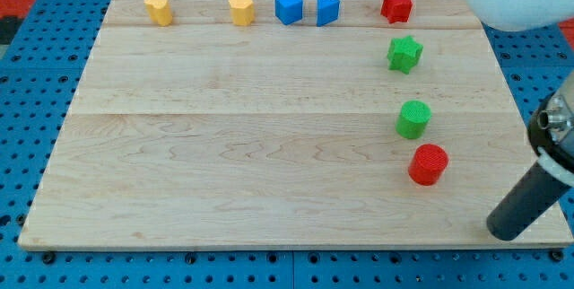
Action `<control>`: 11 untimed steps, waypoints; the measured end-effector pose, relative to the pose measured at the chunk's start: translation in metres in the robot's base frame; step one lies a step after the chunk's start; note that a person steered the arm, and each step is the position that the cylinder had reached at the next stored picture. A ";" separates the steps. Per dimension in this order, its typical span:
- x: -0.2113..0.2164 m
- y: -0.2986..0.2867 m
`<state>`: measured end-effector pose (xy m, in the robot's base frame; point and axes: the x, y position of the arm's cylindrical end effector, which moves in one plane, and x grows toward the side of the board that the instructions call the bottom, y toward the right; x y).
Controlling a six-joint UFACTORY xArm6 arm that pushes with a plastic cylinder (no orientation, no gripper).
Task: Keep your hand at the top right corner
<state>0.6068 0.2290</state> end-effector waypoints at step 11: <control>-0.395 -0.049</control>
